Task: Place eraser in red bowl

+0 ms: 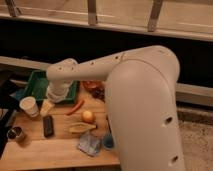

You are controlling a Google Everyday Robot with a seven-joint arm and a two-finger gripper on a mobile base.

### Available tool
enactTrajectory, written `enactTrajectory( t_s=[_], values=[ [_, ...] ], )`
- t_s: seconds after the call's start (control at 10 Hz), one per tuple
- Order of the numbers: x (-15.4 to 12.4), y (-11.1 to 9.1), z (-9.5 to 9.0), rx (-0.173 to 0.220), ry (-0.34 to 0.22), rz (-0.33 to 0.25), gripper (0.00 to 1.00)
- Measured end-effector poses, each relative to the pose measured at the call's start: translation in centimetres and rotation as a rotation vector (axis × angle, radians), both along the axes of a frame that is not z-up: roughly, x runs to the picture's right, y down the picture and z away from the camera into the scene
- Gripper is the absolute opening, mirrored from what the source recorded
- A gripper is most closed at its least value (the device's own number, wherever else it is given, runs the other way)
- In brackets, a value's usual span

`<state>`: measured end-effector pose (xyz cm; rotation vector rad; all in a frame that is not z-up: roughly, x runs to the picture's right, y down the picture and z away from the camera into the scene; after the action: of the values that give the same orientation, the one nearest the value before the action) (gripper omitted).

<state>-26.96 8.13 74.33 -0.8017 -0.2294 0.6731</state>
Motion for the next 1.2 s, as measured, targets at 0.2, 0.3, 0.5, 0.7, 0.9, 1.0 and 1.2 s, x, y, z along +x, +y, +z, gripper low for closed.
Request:
enactTrajectory(
  t_s=[0.2, 0.3, 0.5, 0.7, 0.9, 1.0, 1.2],
  values=[
    [-1.3, 1.1, -0.1, 0.0, -0.043, -0.016, 0.8],
    [-1.3, 1.1, 0.0, 0.0, -0.044, -0.015, 0.8],
    [-1.1, 1.0, 0.0, 0.001, -0.042, -0.013, 0.8],
    [-1.3, 1.1, 0.0, -0.006, -0.045, -0.015, 0.8],
    [-2.3, 2.3, 0.8, -0.037, -0.056, -0.019, 0.8],
    [-3.1, 3.6, 1.8, -0.06, -0.065, -0.015, 0.8],
    [-4.0, 5.8, 4.1, -0.104, -0.067, 0.006, 0.8]
  ],
)
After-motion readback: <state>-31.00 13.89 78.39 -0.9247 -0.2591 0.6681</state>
